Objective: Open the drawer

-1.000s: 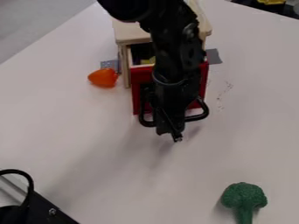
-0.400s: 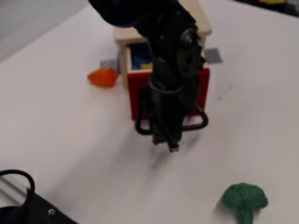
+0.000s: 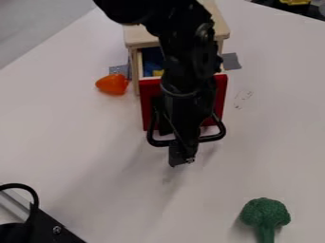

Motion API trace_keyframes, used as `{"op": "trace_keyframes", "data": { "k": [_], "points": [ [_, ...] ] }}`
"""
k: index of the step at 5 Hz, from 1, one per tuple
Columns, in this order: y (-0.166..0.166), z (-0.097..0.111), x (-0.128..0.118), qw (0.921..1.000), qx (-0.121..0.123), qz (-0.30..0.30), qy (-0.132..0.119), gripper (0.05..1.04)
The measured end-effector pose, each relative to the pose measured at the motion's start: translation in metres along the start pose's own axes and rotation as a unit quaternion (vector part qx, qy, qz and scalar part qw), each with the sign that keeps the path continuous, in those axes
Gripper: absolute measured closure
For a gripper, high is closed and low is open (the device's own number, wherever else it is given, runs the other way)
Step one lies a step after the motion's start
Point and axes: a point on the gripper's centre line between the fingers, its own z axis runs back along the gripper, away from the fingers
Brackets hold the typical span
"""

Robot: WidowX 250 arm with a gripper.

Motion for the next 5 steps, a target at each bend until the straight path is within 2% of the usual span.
{"op": "trace_keyframes", "data": {
  "k": [1, 3, 5],
  "points": [
    [0.005, 0.024, 0.011, 0.9997, -0.017, 0.003, -0.015, 0.083],
    [0.009, 0.076, 0.024, 0.9978, -0.037, 0.017, -0.053, 0.083],
    [-0.008, 0.117, 0.026, 0.9940, -0.054, 0.064, -0.070, 0.083]
  ]
}}
